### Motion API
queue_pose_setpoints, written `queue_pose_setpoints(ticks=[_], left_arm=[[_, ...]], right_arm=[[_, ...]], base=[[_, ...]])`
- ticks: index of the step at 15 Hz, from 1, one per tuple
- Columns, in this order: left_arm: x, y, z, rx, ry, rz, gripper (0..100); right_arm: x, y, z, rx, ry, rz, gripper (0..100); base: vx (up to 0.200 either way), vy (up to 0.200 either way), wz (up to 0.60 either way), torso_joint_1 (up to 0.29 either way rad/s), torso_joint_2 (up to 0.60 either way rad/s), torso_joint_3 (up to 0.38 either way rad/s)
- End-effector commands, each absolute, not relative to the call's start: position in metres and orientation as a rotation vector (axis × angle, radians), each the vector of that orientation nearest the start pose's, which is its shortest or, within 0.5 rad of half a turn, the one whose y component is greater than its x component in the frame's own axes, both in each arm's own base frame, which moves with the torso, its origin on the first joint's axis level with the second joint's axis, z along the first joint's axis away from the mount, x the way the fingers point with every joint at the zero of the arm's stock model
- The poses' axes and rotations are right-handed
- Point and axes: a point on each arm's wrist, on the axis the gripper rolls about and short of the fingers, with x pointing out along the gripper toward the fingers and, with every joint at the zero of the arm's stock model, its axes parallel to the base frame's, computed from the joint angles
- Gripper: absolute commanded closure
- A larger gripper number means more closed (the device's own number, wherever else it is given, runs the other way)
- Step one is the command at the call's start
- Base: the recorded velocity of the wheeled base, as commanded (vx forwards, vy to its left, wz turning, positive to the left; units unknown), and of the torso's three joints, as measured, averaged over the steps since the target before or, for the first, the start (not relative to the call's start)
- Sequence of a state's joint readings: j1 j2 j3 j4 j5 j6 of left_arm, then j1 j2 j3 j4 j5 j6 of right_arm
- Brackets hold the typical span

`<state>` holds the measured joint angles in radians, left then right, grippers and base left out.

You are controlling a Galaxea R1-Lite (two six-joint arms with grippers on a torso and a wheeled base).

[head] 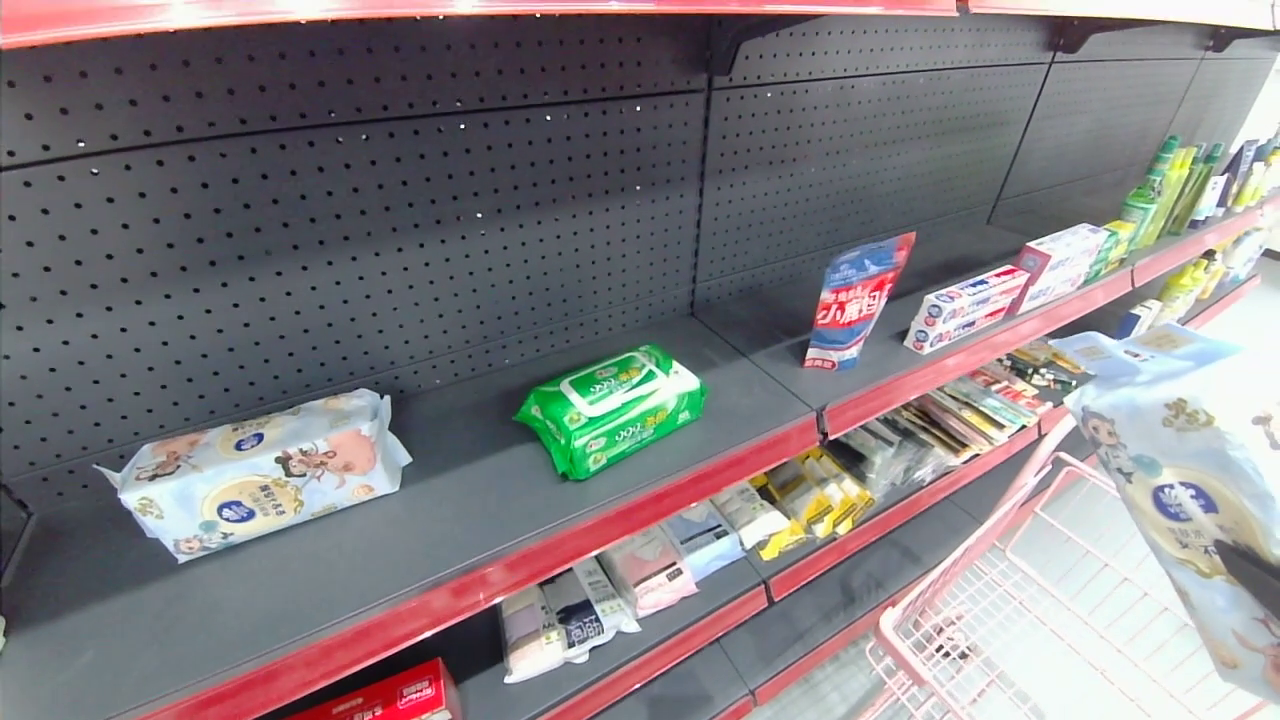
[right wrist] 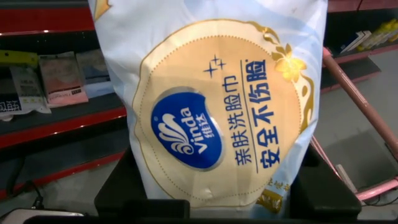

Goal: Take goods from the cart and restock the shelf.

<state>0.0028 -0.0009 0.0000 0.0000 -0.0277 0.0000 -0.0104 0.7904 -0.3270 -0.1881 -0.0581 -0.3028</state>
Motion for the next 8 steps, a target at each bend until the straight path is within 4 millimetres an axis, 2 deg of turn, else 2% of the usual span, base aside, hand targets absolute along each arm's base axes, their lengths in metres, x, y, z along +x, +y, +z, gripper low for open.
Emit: queue_pose_setpoints(ticks=[1,5,8], left_arm=[[-0.0228,-0.0007,0.0755,0.002,0.000,-0.025,0],[-0.0228,-0.0007,0.0755,0.002,0.000,-0.025,0],[-0.0228,-0.0007,0.0755,0.002,0.000,-0.025,0]], right_arm=[[0.0784,-0.0023,0.1747,-0.313,0.285,-0.029,100],[0.0783,-0.0025,0.1744,-0.323,0.286,-0.030,100],[0.0778,-0.0023,0.1728,-0.334,0.290,-0.025,100]], base=[[0.000,0.000,0.00,0.000,0.00,0.000],[0.000,0.000,0.00,0.000,0.00,0.000],[0.000,0.000,0.60,0.002,0.00,0.002]])
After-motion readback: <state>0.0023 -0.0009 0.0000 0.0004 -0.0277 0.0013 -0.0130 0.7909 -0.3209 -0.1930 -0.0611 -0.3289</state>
